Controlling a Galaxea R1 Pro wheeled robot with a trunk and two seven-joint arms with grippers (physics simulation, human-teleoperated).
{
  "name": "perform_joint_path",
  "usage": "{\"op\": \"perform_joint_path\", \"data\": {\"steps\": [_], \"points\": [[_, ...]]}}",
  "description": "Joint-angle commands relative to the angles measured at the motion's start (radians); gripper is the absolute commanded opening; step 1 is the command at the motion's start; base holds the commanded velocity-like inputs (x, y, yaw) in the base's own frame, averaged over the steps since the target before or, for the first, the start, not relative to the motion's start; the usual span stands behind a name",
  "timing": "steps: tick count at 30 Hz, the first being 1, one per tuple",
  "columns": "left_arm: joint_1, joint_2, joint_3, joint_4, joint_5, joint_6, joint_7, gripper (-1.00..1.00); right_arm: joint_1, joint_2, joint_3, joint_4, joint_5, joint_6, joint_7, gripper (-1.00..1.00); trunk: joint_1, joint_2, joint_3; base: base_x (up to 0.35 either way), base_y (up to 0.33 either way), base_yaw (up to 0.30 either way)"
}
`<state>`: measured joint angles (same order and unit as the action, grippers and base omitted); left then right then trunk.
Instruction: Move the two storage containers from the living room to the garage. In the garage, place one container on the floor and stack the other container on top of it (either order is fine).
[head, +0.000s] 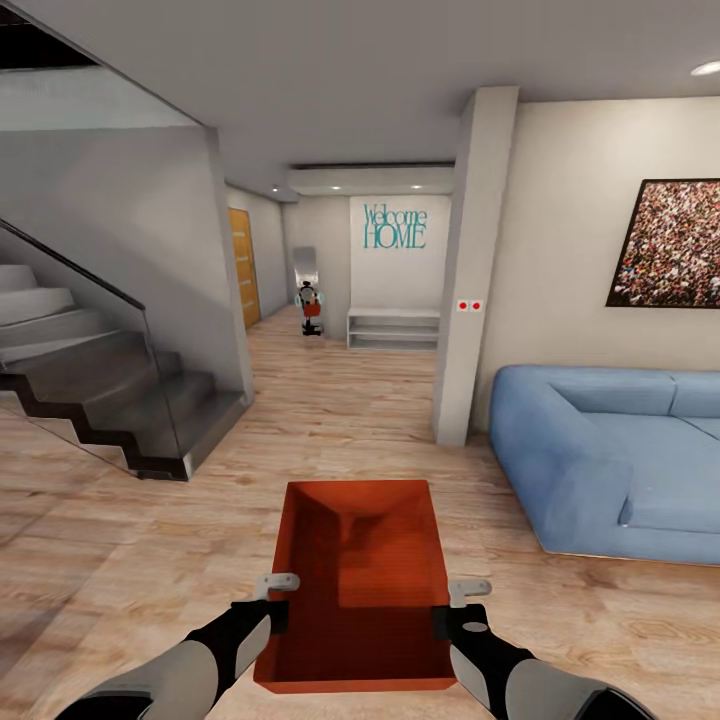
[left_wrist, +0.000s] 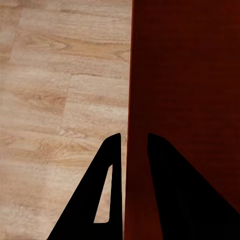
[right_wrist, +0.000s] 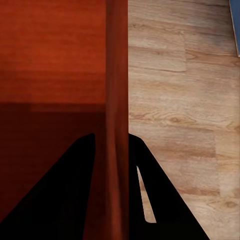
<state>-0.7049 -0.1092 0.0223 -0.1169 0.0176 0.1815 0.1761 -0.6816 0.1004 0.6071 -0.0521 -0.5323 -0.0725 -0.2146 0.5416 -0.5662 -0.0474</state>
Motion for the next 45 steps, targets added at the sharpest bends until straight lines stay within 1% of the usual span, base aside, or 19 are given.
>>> {"op": "perform_joint_path", "data": {"steps": [1,14,45], "points": [[-0.001,0.005,-0.004,-0.004,-0.019,0.007,0.029,-1.00,-0.001,-0.011,0.002,0.008,-0.018,-0.006,-0.005,-1.00,0.000,-0.002,-0.002,0.000,0.000,0.000],[-0.001,0.005,-0.004,-0.004,-0.019,0.008,0.029,-1.00,-0.001,-0.010,0.002,0.008,-0.017,-0.007,-0.005,-1.00,0.000,-0.002,-0.002,0.026,0.000,0.000],[-0.001,0.005,-0.003,-0.004,-0.018,0.010,0.029,-1.00,-0.001,-0.011,0.002,0.008,-0.017,-0.007,-0.005,-1.00,0.000,-0.002,-0.002,0.319,0.000,0.000]]}}
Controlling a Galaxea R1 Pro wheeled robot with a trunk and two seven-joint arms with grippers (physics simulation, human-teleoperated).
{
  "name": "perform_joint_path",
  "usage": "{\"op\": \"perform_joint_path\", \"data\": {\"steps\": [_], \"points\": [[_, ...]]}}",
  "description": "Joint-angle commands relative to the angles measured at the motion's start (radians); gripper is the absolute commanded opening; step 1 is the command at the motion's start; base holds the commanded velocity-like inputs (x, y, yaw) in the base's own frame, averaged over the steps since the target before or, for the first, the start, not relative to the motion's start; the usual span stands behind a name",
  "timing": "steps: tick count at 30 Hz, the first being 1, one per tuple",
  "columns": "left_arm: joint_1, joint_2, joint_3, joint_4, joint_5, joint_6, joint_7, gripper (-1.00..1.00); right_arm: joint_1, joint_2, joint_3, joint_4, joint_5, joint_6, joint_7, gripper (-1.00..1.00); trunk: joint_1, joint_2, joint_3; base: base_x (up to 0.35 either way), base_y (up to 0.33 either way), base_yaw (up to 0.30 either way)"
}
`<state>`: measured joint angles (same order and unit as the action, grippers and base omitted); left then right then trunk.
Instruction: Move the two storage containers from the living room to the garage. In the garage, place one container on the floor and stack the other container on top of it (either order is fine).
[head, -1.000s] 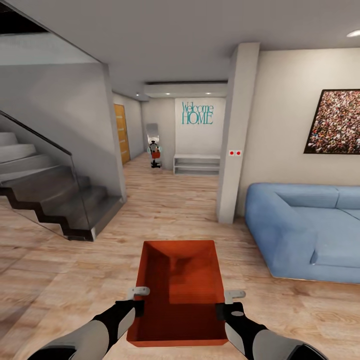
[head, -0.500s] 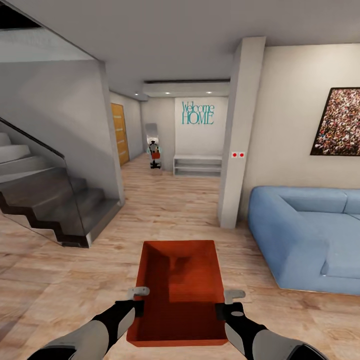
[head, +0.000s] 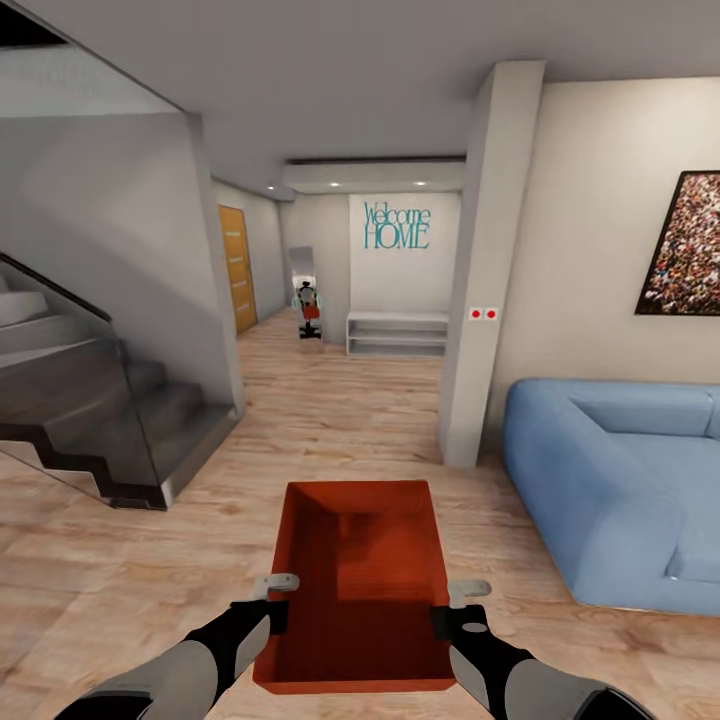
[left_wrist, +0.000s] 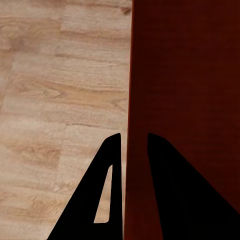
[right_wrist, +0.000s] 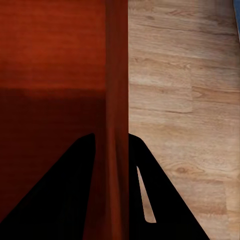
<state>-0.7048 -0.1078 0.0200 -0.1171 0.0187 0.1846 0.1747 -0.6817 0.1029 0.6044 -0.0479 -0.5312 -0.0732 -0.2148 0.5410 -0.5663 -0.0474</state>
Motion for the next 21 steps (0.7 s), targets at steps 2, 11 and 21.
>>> {"op": "perform_joint_path", "data": {"steps": [2,11,21], "points": [[-0.001,0.003,0.000,-0.004,-0.019,0.007,0.031,-1.00,-0.001,-0.014,0.005,0.003,-0.018,-0.007,-0.005,-1.00,0.001,-0.002,-0.002,0.323,0.000,0.000],[-0.001,0.003,-0.002,-0.004,-0.019,0.007,0.030,-1.00,-0.001,-0.014,0.005,0.003,-0.018,-0.007,-0.005,-1.00,0.001,-0.002,-0.002,0.323,0.000,0.000],[-0.001,0.003,-0.002,-0.004,-0.018,0.006,0.029,-1.00,-0.001,-0.016,0.005,0.003,-0.018,-0.007,-0.005,-1.00,0.001,-0.002,-0.002,0.323,0.000,0.000]]}}
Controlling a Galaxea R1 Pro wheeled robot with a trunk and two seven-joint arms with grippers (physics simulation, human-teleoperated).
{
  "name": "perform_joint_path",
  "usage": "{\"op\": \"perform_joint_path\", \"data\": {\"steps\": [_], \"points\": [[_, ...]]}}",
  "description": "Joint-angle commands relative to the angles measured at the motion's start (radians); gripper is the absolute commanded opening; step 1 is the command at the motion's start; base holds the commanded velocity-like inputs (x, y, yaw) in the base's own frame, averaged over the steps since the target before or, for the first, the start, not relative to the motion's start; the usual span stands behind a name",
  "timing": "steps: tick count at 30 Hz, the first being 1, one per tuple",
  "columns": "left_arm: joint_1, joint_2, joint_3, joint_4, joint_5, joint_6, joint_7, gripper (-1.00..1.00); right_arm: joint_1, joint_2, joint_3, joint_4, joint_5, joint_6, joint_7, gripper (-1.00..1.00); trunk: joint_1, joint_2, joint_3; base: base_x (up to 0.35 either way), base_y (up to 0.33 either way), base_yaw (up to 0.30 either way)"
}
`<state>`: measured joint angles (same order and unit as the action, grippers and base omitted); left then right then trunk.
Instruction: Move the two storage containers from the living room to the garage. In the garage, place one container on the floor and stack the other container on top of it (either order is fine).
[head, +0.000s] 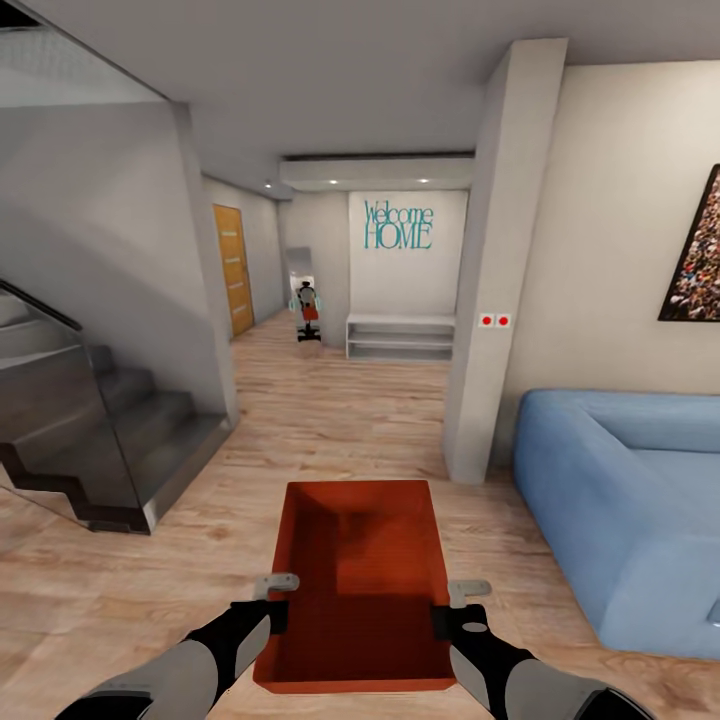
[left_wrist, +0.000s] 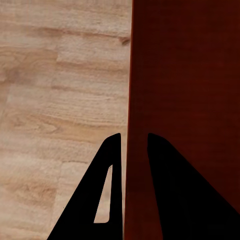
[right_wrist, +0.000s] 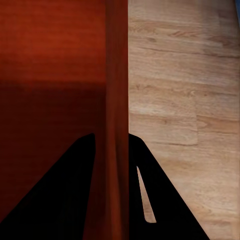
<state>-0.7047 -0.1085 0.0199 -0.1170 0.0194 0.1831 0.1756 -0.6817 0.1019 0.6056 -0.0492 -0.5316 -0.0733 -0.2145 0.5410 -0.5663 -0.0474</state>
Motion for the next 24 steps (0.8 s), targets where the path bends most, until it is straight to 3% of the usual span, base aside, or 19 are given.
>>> {"op": "perform_joint_path", "data": {"steps": [1,16,24], "points": [[-0.001,0.004,-0.001,-0.004,-0.019,0.007,0.028,-1.00,-0.001,-0.015,0.003,0.005,-0.018,-0.006,-0.005,-1.00,0.001,-0.002,-0.002,0.323,0.000,0.000],[-0.001,0.004,-0.001,-0.004,-0.019,0.006,0.028,-1.00,-0.001,-0.014,0.003,0.005,-0.019,-0.006,-0.006,-1.00,0.001,-0.002,-0.002,0.323,0.000,0.000],[-0.001,0.004,-0.001,-0.004,-0.019,0.006,0.028,-1.00,-0.001,-0.012,0.003,0.005,-0.019,-0.006,-0.006,-1.00,0.001,-0.002,-0.002,0.323,0.000,0.202]]}}
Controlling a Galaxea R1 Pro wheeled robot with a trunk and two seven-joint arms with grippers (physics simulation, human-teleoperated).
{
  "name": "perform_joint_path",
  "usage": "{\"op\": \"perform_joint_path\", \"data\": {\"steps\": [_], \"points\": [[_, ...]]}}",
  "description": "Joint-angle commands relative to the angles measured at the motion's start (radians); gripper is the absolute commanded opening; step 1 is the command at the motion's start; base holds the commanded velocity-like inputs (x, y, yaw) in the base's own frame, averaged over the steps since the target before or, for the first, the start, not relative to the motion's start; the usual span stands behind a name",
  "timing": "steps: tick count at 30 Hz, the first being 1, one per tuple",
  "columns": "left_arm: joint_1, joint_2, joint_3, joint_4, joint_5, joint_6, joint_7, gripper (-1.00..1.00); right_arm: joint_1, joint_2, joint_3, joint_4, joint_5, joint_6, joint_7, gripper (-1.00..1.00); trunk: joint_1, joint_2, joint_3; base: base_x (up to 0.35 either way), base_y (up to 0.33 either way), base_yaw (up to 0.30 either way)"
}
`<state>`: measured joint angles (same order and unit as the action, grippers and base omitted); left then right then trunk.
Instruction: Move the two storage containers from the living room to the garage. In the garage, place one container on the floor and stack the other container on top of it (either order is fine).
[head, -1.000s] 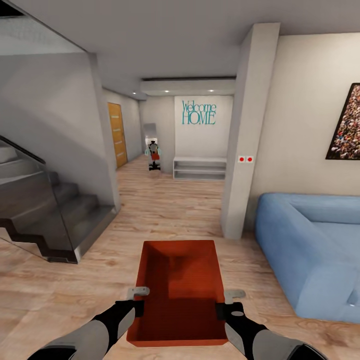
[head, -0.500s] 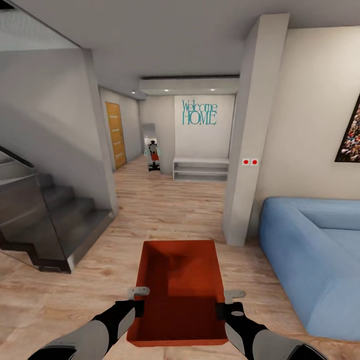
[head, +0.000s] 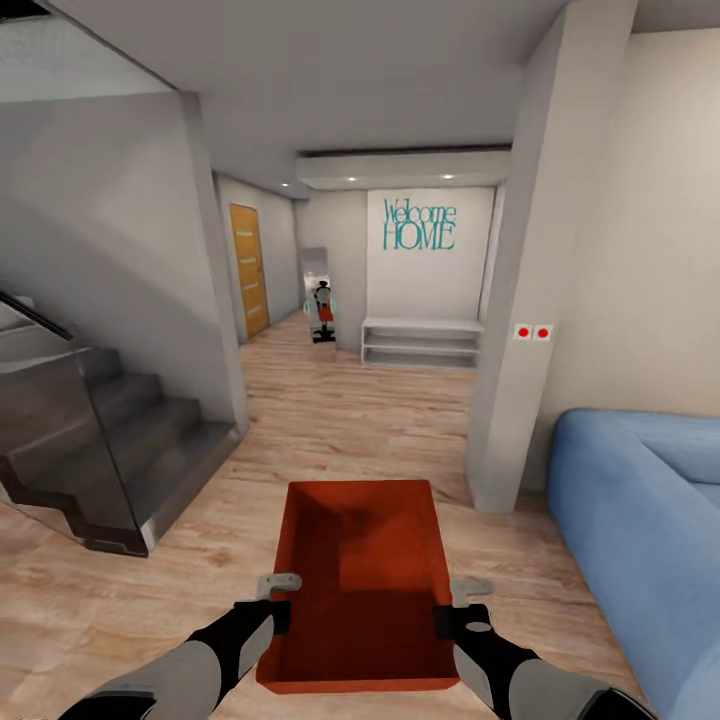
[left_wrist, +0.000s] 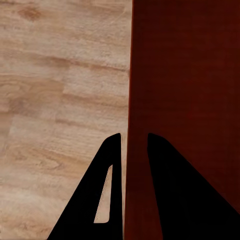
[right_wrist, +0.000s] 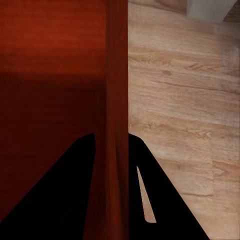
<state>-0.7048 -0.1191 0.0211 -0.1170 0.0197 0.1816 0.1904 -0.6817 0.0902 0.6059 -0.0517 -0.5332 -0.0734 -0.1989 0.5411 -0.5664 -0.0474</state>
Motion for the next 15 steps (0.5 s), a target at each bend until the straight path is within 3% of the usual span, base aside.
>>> {"op": "perform_joint_path", "data": {"steps": [1,5,15], "points": [[-0.001,0.015,-0.003,-0.004,-0.020,0.007,0.014,-1.00,-0.001,-0.001,0.003,0.007,-0.017,-0.006,-0.021,-1.00,0.001,-0.002,-0.002,0.323,0.000,0.261],[-0.001,0.015,-0.003,-0.004,-0.020,0.007,0.014,-1.00,-0.001,-0.001,0.002,0.007,-0.016,-0.006,-0.021,-1.00,0.001,-0.002,-0.002,0.323,0.000,0.211],[-0.001,0.014,-0.003,-0.004,-0.020,0.007,0.014,-1.00,-0.001,-0.004,0.002,0.007,-0.016,-0.006,-0.020,-1.00,0.001,-0.002,-0.002,0.323,0.000,0.016]]}}
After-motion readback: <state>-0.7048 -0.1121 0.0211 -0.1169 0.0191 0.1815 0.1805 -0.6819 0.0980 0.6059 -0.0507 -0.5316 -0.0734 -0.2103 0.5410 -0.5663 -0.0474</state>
